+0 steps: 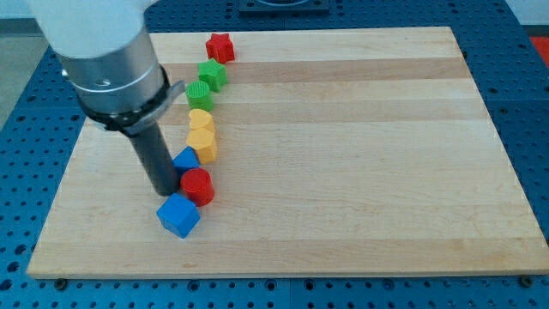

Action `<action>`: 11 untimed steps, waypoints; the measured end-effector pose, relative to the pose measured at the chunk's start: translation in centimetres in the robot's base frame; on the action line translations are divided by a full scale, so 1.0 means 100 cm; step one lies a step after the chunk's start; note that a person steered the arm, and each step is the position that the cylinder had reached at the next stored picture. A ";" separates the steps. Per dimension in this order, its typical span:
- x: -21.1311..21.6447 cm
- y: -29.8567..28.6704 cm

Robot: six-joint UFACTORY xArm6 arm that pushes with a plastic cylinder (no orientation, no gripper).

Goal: Adjust the red circleblue triangle at the bottom of the hexagon

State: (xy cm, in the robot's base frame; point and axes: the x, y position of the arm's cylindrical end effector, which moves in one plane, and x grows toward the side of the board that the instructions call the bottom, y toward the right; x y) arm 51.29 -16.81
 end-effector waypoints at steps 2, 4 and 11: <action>-0.038 -0.016; -0.033 -0.009; -0.008 0.025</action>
